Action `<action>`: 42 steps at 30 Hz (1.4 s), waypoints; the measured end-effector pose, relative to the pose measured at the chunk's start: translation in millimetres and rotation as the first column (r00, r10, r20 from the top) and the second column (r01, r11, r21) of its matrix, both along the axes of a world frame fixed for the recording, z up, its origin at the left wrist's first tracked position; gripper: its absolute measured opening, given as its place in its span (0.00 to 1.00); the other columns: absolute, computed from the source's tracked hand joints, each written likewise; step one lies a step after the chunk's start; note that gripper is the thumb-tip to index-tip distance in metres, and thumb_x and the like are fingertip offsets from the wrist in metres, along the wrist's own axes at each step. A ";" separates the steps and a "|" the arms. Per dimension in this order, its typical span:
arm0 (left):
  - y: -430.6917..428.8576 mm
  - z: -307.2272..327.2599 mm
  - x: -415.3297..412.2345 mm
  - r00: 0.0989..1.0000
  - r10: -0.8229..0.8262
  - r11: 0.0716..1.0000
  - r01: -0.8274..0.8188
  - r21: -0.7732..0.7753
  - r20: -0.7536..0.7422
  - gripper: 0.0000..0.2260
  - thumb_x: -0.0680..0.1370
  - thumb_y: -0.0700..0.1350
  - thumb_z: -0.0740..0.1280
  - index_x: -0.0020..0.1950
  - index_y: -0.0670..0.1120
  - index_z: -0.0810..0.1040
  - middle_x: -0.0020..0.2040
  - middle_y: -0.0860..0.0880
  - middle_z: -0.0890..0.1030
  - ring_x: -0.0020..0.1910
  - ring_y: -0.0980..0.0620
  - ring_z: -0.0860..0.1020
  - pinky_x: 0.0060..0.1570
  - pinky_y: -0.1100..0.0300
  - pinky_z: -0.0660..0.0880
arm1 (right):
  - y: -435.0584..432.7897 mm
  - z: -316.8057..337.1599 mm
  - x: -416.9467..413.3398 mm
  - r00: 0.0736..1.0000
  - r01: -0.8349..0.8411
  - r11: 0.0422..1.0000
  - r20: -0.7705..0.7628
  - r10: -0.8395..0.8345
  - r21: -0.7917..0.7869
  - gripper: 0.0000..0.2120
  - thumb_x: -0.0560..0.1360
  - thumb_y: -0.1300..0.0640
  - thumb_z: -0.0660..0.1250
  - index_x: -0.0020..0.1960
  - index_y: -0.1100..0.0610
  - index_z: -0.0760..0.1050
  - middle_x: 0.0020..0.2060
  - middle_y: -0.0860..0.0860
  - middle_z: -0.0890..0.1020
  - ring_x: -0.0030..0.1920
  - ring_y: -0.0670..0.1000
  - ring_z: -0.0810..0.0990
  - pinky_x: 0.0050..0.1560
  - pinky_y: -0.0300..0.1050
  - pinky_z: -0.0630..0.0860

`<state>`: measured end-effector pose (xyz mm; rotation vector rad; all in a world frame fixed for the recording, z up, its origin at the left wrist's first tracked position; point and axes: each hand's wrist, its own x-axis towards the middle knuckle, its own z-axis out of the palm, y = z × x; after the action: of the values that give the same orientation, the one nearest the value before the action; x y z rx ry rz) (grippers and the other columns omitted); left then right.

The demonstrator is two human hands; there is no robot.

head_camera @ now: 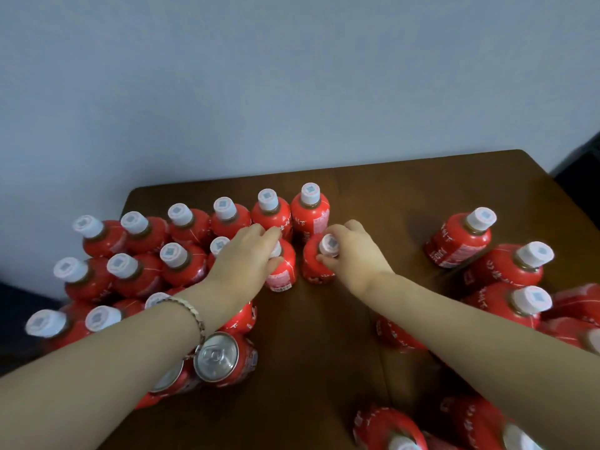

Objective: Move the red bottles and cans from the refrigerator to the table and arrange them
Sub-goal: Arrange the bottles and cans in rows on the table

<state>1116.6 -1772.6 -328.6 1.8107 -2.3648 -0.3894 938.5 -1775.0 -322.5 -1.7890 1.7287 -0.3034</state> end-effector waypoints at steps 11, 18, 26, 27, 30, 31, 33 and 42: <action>-1.6 -20.0 -5.2 0.911 0.013 0.996 0.026 -0.090 0.413 0.40 0.43 0.43 0.83 0.55 0.45 0.79 0.43 0.42 0.78 0.34 0.43 0.77 0.31 0.55 0.73 | 4.3 -31.6 18.1 0.938 0.201 0.963 0.248 -0.243 0.182 0.37 0.72 0.55 0.71 0.74 0.49 0.55 0.66 0.54 0.71 0.65 0.55 0.72 0.64 0.49 0.69; -8.1 -16.2 -9.2 0.904 0.015 0.999 0.008 -0.051 0.427 0.33 0.72 0.37 0.67 0.74 0.48 0.57 0.67 0.41 0.62 0.58 0.42 0.69 0.54 0.53 0.67 | 4.9 -36.8 18.7 0.932 0.237 0.963 0.252 -0.262 0.126 0.31 0.72 0.55 0.71 0.70 0.52 0.60 0.63 0.55 0.75 0.62 0.55 0.74 0.60 0.47 0.72; -14.8 -7.6 -14.1 0.971 0.036 0.988 0.001 -0.153 0.235 0.32 0.71 0.63 0.63 0.71 0.51 0.64 0.68 0.41 0.66 0.62 0.40 0.69 0.61 0.46 0.67 | -8.7 -41.8 2.3 0.959 0.117 0.979 0.238 -0.155 0.165 0.42 0.65 0.52 0.77 0.71 0.48 0.57 0.64 0.54 0.72 0.62 0.54 0.74 0.63 0.53 0.73; -22.7 -0.2 -15.9 0.987 0.049 0.969 -0.010 -0.245 0.154 0.32 0.71 0.64 0.62 0.70 0.49 0.67 0.68 0.40 0.67 0.63 0.38 0.70 0.62 0.45 0.67 | -10.1 -41.3 1.6 0.954 0.102 0.974 0.258 -0.153 0.202 0.47 0.64 0.52 0.77 0.73 0.49 0.53 0.67 0.54 0.67 0.65 0.54 0.70 0.66 0.53 0.70; -59.8 24.0 -16.1 0.995 0.089 0.969 -0.097 -0.226 -0.044 0.31 0.75 0.60 0.62 0.73 0.46 0.62 0.74 0.42 0.62 0.73 0.43 0.61 0.69 0.48 0.60 | -26.3 -37.7 1.5 0.889 0.100 0.949 0.402 -0.220 0.299 0.62 0.59 0.51 0.80 0.76 0.51 0.38 0.75 0.53 0.53 0.75 0.53 0.56 0.73 0.53 0.58; -74.6 30.1 -14.5 0.990 0.123 0.988 -0.129 -0.089 -0.073 0.31 0.76 0.60 0.62 0.74 0.47 0.60 0.76 0.45 0.60 0.74 0.46 0.60 0.70 0.51 0.58 | -34.9 -35.5 2.8 0.869 0.089 0.948 0.441 -0.223 0.305 0.66 0.55 0.48 0.81 0.76 0.50 0.36 0.76 0.51 0.52 0.75 0.53 0.55 0.74 0.56 0.57; -99.8 36.6 -9.8 0.984 0.172 0.965 -0.160 0.209 -0.040 0.31 0.76 0.61 0.62 0.75 0.48 0.60 0.75 0.48 0.63 0.72 0.48 0.63 0.67 0.55 0.61 | -51.3 -34.4 6.2 0.866 0.026 0.954 0.470 -0.171 0.298 0.72 0.46 0.41 0.80 0.76 0.46 0.36 0.76 0.49 0.53 0.76 0.52 0.55 0.73 0.60 0.58; -128.2 2.1 1.7 0.994 0.011 0.953 -0.044 0.300 0.112 0.19 0.76 0.61 0.62 0.61 0.51 0.75 0.62 0.50 0.76 0.60 0.48 0.73 0.56 0.55 0.70 | -66.4 -51.2 5.6 0.875 -0.084 0.975 0.483 -0.027 0.207 0.57 0.51 0.48 0.78 0.73 0.41 0.51 0.73 0.49 0.52 0.71 0.54 0.63 0.68 0.60 0.67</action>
<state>1118.3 -1900.8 -326.5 2.0383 -2.4607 -0.7009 944.1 -1841.4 -373.7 -1.4220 1.3190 -0.4796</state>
